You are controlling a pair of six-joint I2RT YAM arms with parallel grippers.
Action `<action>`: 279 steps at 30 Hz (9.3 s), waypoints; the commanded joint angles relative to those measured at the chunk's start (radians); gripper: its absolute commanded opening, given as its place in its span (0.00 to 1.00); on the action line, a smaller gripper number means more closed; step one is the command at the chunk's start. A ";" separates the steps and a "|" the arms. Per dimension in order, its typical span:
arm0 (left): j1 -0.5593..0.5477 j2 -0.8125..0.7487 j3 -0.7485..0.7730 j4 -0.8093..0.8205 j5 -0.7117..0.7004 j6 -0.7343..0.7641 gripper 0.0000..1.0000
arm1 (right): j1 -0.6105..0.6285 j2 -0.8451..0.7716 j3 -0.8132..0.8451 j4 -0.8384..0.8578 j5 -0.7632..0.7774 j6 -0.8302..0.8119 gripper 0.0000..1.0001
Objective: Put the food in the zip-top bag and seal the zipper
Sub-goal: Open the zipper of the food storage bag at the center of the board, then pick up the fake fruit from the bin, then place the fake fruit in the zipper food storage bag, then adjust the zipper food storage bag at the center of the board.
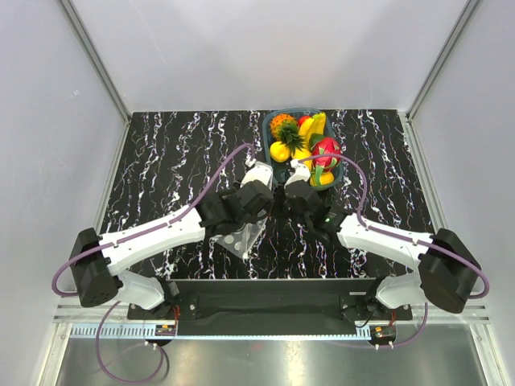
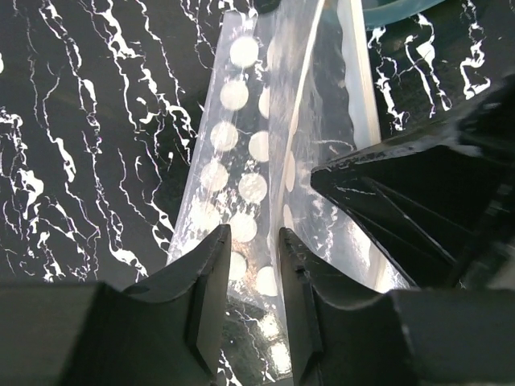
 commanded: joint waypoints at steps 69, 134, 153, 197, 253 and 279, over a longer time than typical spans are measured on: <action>0.086 0.220 0.162 -0.090 -0.154 0.010 0.00 | -0.130 -0.066 0.082 -0.250 -0.152 -0.115 0.73; 0.112 0.195 0.181 -0.068 -0.109 0.076 0.00 | -0.587 -0.099 0.315 -0.419 -0.582 -0.258 0.00; 0.112 0.223 0.207 -0.059 -0.032 0.073 0.00 | -0.555 -0.514 -0.041 -0.087 -1.140 -0.033 0.00; 0.114 0.113 0.139 0.030 0.248 0.076 0.00 | -0.279 -0.238 -0.015 -0.079 -1.066 -0.157 0.00; 0.183 -0.127 0.000 0.096 0.578 0.015 0.00 | -0.096 -0.294 0.278 -0.756 -0.204 -0.148 0.60; 0.188 -0.087 0.150 -0.226 0.085 0.021 0.00 | -0.079 -0.086 0.575 -0.846 -0.153 -0.195 0.00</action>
